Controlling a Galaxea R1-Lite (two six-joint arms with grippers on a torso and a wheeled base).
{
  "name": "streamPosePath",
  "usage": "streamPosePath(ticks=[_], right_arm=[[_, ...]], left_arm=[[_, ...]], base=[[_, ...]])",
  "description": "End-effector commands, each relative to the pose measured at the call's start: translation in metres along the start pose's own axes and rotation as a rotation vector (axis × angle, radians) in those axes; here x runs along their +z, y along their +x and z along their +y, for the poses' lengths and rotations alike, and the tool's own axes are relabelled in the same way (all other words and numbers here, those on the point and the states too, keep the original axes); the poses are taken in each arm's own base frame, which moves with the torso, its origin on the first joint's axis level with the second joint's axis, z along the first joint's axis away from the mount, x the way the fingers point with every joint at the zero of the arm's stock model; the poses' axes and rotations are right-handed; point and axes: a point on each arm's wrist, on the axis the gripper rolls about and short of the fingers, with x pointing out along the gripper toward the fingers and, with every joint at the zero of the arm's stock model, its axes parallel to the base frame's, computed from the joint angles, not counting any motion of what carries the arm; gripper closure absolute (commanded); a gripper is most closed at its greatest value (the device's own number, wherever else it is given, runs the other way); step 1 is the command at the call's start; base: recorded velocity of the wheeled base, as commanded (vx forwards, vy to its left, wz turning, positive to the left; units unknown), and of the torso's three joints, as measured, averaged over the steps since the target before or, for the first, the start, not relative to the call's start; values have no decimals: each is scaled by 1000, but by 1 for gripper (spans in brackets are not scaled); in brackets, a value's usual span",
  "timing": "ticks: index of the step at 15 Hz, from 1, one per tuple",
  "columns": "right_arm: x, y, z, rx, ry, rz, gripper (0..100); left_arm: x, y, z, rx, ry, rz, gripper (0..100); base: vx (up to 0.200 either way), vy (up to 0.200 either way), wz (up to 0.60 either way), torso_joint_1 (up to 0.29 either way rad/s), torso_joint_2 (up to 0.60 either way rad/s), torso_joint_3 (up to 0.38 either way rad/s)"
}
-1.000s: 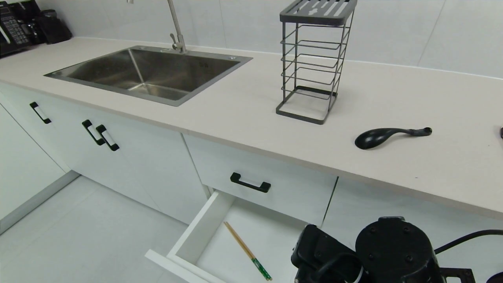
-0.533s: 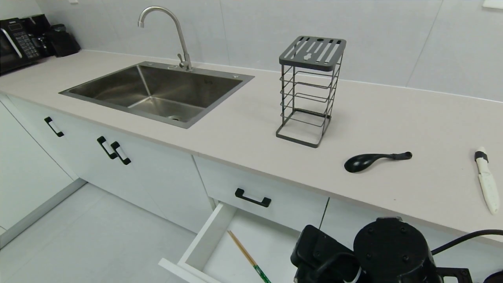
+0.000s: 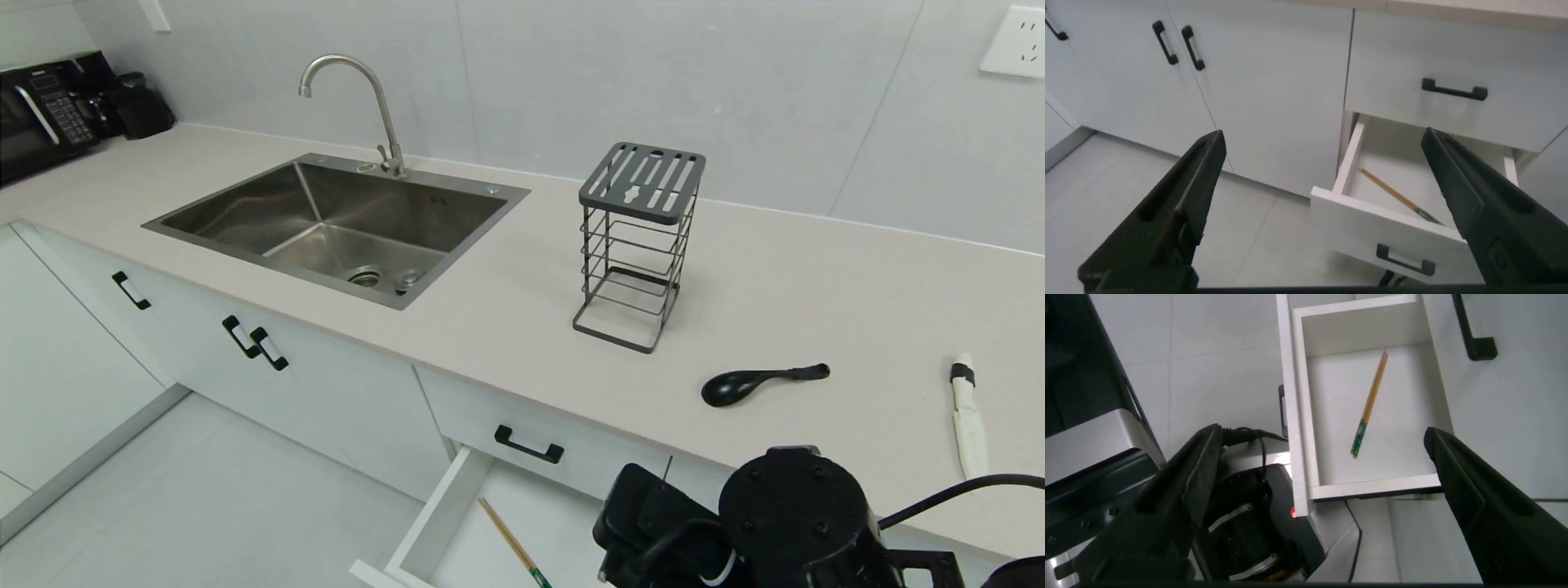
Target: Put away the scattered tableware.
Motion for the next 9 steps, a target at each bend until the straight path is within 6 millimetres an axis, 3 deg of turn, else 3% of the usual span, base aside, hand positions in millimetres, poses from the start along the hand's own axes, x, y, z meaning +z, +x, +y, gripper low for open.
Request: streamPosePath(ticks=[1,4,9], right_arm=[[2,6,-5,-13,8,6,0],[2,15,-18,-24,36,17,0],[6,20,-40,98,38,66,0]], left_arm=[[0,0,0,0,0,1,0],[0,0,0,0,1,1,0],[0,0,0,0,0,1,0]], base=[[0,0,0,281,-544,-271],[0,0,0,300,-569,-277],[0,0,0,287,-569,-277]])
